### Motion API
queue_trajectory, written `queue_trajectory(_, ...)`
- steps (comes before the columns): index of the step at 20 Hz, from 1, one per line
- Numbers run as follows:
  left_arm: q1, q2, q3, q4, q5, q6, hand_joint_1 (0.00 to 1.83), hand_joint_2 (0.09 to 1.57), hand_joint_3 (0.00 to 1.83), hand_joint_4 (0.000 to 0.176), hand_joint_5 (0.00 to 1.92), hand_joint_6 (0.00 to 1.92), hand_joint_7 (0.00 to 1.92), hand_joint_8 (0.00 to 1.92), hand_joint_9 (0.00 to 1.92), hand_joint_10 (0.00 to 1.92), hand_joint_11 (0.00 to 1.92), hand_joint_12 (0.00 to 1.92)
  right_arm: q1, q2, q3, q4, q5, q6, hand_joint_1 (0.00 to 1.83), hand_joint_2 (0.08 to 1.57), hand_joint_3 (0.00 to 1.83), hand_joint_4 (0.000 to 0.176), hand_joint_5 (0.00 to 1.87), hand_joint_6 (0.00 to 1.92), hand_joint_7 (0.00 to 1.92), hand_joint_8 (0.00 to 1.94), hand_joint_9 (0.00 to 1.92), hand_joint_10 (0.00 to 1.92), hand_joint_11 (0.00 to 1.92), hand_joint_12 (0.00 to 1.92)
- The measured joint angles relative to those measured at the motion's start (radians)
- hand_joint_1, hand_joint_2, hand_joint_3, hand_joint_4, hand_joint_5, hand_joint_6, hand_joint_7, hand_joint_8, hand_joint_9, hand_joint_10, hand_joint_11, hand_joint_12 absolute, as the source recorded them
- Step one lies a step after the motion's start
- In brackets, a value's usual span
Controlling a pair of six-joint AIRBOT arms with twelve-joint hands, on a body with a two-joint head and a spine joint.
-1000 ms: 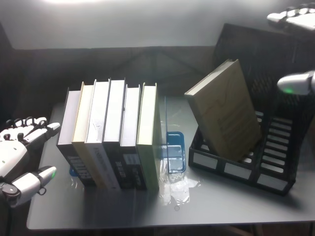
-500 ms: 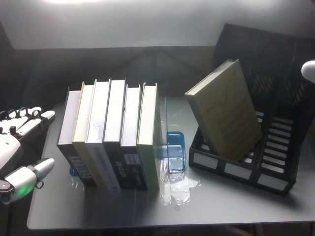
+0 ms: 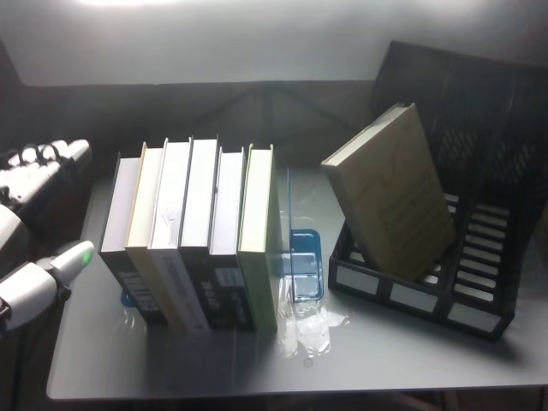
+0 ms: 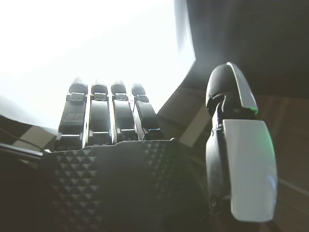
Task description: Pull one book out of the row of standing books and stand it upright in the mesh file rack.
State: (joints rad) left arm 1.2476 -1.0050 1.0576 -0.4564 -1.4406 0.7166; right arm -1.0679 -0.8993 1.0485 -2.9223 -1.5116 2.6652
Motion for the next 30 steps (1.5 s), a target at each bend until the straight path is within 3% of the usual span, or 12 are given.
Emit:
queue_trajectory(1, 0.0, 0.006, -0.002, 0.013, -0.021, -0.004, 0.46, 1.42, 0.0, 0.102, 0.0, 0.0, 0.0, 0.0, 0.0, 0.0, 0.0, 0.0, -0.009, 0.009, -0.012, 0.0, -0.017, -0.016, 0.21, 1.29, 0.03, 0.0, 0.0, 0.0, 0.0, 0.0, 0.01, 0.01, 0.01, 0.01)
queue_trajectory(3, 0.0, 0.018, -0.007, 0.031, -0.064, -0.025, 0.38, 1.43, 0.0, 0.104, 0.0, 0.0, 0.0, 0.0, 0.0, 0.0, 0.03, 0.03, -0.027, 0.018, -0.027, 0.0, -0.05, -0.027, 0.26, 1.28, 0.02, 0.004, 0.0, 0.0, 0.0, 0.0, 0.03, 0.01, 0.0, 0.01)
queue_trajectory(4, -0.002, 0.018, -0.006, 0.035, -0.088, -0.037, 0.35, 1.43, 0.0, 0.091, 0.0, 0.0, 0.0, 0.0, 0.0, 0.0, 0.01, 0.14, -0.042, 0.019, -0.034, 0.014, -0.054, -0.037, 0.27, 1.27, 0.01, 0.008, 0.0, 0.0, 0.0, 0.0, 0.04, 0.01, 0.01, 0.01)
queue_trajectory(6, -0.012, 0.018, -0.001, 0.056, -0.097, -0.052, 0.3, 1.42, 0.0, 0.071, 0.0, 0.0, 0.0, 0.0, 0.0, 0.0, 0.0, 0.05, -0.054, 0.019, -0.037, 0.031, -0.049, -0.04, 0.26, 1.27, 0.01, 0.0, 0.0, 0.0, 0.0, 0.0, 0.02, 0.0, 0.0, 0.01)
queue_trajectory(12, -0.047, 0.025, 0.004, 0.087, -0.131, -0.063, 0.22, 1.4, 0.0, 0.048, 0.0, 0.0, 0.0, 0.0, 0.01, 0.0, 0.0, 0.14, -0.082, 0.02, -0.04, 0.055, -0.053, -0.045, 0.31, 1.28, 0.0, 0.0, 0.0, 0.0, 0.0, 0.0, 0.0, 0.0, 0.01, 0.01)
queue_trajectory(14, -0.048, 0.025, 0.008, 0.106, -0.14, -0.063, 0.18, 1.39, 0.0, 0.063, 0.0, 0.0, 0.0, 0.0, 0.03, 0.01, 0.0, 0.22, -0.085, 0.019, -0.04, 0.058, -0.054, -0.045, 0.36, 1.26, 0.0, 0.0, 0.0, 0.0, 0.0, 0.0, 0.0, 0.0, 0.03, 0.02)
queue_trajectory(17, -0.05, 0.025, 0.008, 0.113, -0.146, -0.061, 0.16, 1.4, 0.0, 0.077, 0.0, 0.0, 0.0, 0.0, 0.07, 0.01, 0.0, 0.22, -0.093, 0.015, -0.045, 0.069, -0.055, -0.051, 0.41, 1.23, 0.0, 0.0, 0.0, 0.0, 0.0, 0.0, 0.05, 0.01, 0.0, 0.33)
queue_trajectory(19, -0.06, 0.025, 0.008, 0.113, -0.149, -0.061, 0.17, 1.41, 0.0, 0.087, 0.0, 0.0, 0.0, 0.0, 0.05, 0.0, 0.0, 0.19, -0.093, 0.011, -0.051, 0.068, -0.057, -0.06, 0.45, 1.21, 0.0, 0.014, 0.0, 0.0, 0.0, 0.0, 0.04, 0.01, 0.0, 0.26)
queue_trajectory(22, -0.06, 0.014, 0.016, 0.112, -0.146, -0.063, 0.17, 1.38, 0.0, 0.061, 0.01, 0.0, 0.0, 0.0, 0.02, 0.0, 0.0, 0.08, -0.103, 0.005, -0.052, 0.075, -0.062, -0.064, 0.43, 1.21, 0.0, 0.026, 0.0, 0.0, 0.0, 0.0, 0.0, 0.02, 0.0, 0.0)
queue_trajectory(23, -0.06, 0.01, 0.016, 0.105, -0.145, -0.065, 0.17, 1.39, 0.0, 0.037, 0.01, 0.0, 0.0, 0.0, 0.02, 0.0, 0.0, 0.08, -0.109, 0.003, -0.053, 0.08, -0.063, -0.063, 0.45, 1.21, 0.0, 0.03, 0.0, 0.0, 0.0, 0.0, 0.0, 0.01, 0.0, 0.0)
queue_trajectory(26, -0.061, 0.01, 0.016, 0.108, -0.142, -0.056, 0.2, 1.37, 0.0, 0.059, 0.01, 0.0, 0.0, 0.0, 0.01, 0.0, 0.0, 0.0, -0.115, 0.005, -0.068, 0.079, -0.068, -0.085, 0.43, 1.21, 0.0, 0.034, 0.0, 0.0, 0.0, 0.0, 0.0, 0.01, 0.0, 0.0)
queue_trajectory(30, -0.061, 0.01, 0.016, 0.108, -0.132, -0.057, 0.16, 1.37, 0.0, 0.033, 0.0, 0.0, 0.0, 0.0, 0.0, 0.0, 0.01, 0.0, -0.122, 0.006, -0.072, 0.081, -0.073, -0.09, 0.38, 1.19, 0.0, 0.018, 0.0, 0.0, 0.0, 0.0, 0.03, 0.02, 0.0, 0.0)
